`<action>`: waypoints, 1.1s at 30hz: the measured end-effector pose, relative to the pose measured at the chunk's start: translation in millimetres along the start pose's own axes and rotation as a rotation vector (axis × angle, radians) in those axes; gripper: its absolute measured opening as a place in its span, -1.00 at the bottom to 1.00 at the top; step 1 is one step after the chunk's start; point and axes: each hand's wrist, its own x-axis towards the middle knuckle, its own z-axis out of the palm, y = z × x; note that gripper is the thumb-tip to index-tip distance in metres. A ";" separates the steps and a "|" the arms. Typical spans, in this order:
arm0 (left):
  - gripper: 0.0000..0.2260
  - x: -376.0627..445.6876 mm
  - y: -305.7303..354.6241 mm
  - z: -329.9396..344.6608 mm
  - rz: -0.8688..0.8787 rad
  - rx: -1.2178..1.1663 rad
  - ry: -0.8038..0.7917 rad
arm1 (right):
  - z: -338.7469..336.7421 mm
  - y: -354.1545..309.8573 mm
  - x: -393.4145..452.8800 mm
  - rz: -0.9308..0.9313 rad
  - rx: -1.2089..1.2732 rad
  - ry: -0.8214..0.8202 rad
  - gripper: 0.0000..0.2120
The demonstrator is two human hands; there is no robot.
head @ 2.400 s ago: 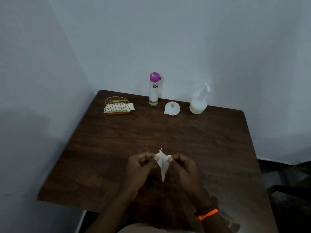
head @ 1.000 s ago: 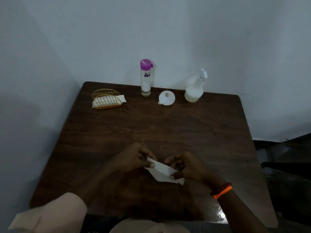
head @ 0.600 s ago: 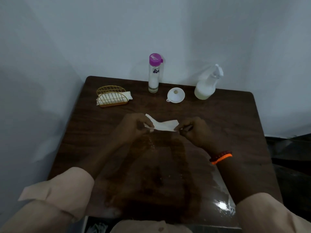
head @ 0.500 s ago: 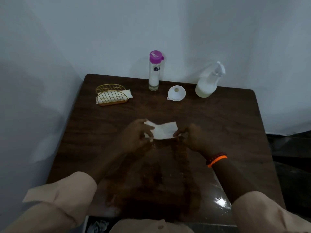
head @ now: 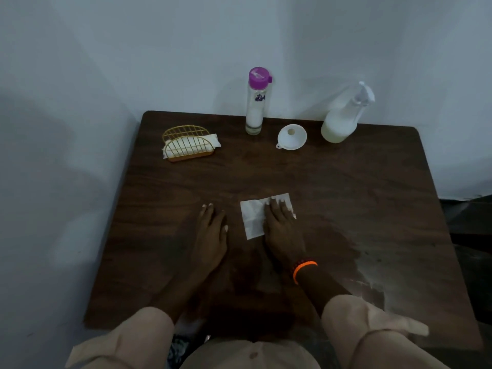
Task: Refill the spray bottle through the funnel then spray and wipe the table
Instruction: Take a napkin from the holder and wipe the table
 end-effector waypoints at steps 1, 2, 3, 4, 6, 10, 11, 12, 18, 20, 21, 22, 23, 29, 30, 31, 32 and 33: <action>-0.59 -2.0 -2.1 -0.1 -0.007 0.003 0.015 | 2.7 -5.6 -0.8 -0.001 -0.011 0.000 -0.44; -0.60 -4.9 -4.0 -0.3 -0.020 -0.011 0.027 | 5.0 -11.3 -1.7 -0.008 -0.016 -0.015 -0.40; -0.60 -7.3 -6.6 0.0 -0.040 -0.039 0.035 | 8.1 -16.1 -1.7 -0.026 -0.027 -0.041 -0.31; -0.61 -9.4 -8.7 0.1 -0.061 -0.068 0.036 | 10.5 -22.4 -1.8 -0.039 -0.037 -0.074 -0.22; -0.62 -13.1 -13.4 0.1 -0.087 -0.095 0.033 | 18.6 -37.2 -3.1 -0.100 -0.060 -0.099 -0.22; -0.61 -20.3 -27.8 -3.0 -0.145 -0.117 0.009 | 47.1 -62.2 -7.4 -0.361 -0.165 -0.059 -0.39; -0.61 -21.7 -32.3 -4.0 -0.143 -0.103 0.024 | 49.5 -64.6 -8.1 -0.388 -0.184 -0.050 -0.41; -0.61 -22.7 -35.8 -4.8 -0.146 -0.092 0.035 | 50.0 -64.0 -8.2 -0.395 -0.193 -0.054 -0.43; -0.62 -28.9 -40.3 -1.5 -0.129 -0.049 0.052 | 29.9 -11.4 -26.4 -0.042 -0.107 0.012 -0.37; -0.58 -32.6 -39.2 2.6 -0.095 -0.032 0.061 | 26.5 15.0 -41.4 0.150 -0.063 0.103 -0.38; -0.54 -34.8 -37.3 4.2 -0.084 -0.025 0.059 | 24.9 28.4 -50.4 0.243 -0.052 0.145 -0.36; -0.50 -37.2 -34.5 5.0 -0.080 -0.021 0.053 | 23.9 41.4 -58.8 0.316 -0.041 0.168 -0.31; -0.49 -39.2 -31.6 5.3 -0.081 -0.019 0.046 | 22.1 51.8 -67.2 0.376 -0.038 0.180 -0.29; -0.50 -50.5 -27.3 8.2 -0.068 0.034 0.008 | 26.2 33.2 -80.1 0.443 -0.072 0.190 -0.34; -0.49 -53.3 -27.6 8.7 -0.064 0.039 0.004 | 29.2 19.3 -78.9 0.387 -0.087 0.196 -0.32; -0.48 -57.1 -27.5 9.4 -0.060 0.041 0.004 | 33.6 3.7 -79.6 0.323 -0.093 0.191 -0.29; -0.47 -60.3 -26.4 8.7 -0.062 0.040 0.009 | 38.1 -13.2 -81.3 0.259 -0.093 0.161 -0.28; -0.48 -63.2 -25.5 9.1 -0.069 0.039 0.019 | 43.0 -30.7 -84.6 0.203 -0.102 0.140 -0.30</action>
